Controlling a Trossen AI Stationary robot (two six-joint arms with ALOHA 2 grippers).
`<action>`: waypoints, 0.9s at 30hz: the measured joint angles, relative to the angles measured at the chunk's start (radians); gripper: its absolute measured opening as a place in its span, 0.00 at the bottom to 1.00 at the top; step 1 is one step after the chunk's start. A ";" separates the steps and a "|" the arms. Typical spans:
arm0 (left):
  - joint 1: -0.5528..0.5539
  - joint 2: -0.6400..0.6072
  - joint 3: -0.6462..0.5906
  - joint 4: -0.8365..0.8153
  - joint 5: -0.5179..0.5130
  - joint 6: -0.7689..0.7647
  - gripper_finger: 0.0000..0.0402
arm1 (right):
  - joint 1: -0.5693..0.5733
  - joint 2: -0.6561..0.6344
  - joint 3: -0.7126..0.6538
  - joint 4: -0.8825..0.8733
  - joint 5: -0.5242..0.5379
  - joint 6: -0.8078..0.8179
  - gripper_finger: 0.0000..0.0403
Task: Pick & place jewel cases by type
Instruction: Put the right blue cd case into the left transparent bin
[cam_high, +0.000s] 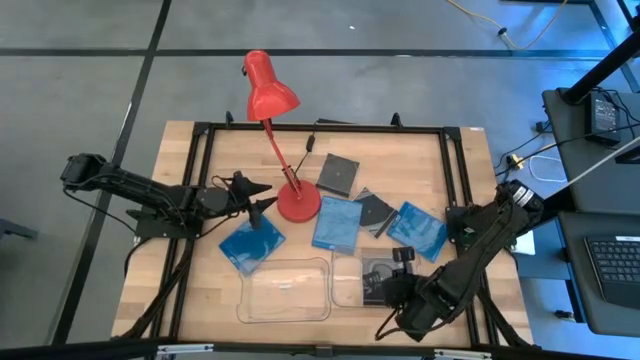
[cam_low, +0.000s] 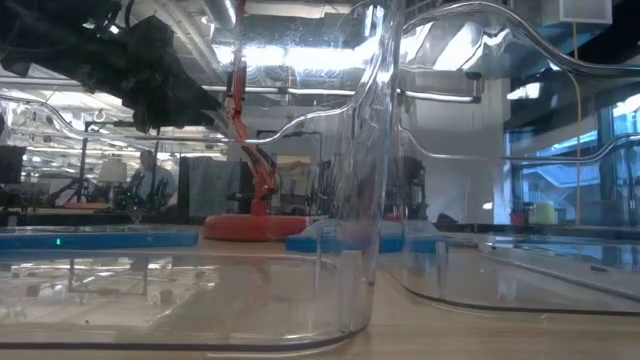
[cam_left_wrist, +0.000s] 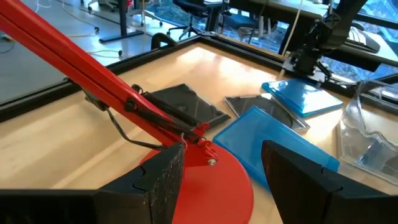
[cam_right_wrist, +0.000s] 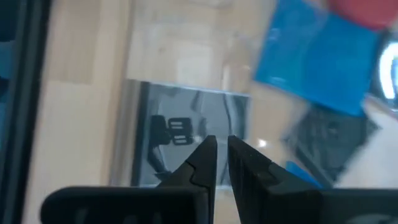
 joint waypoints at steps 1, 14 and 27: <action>0.000 0.000 0.000 0.000 0.000 0.000 0.53 | 0.000 -0.010 0.003 -0.023 0.020 0.011 0.11; 0.000 0.000 0.000 -0.001 0.077 -0.034 0.53 | -0.009 -0.331 -0.264 -0.047 0.136 0.137 0.11; 0.000 0.000 0.000 -0.054 0.094 -0.113 0.53 | -0.085 -0.618 -0.558 0.026 0.242 0.343 0.11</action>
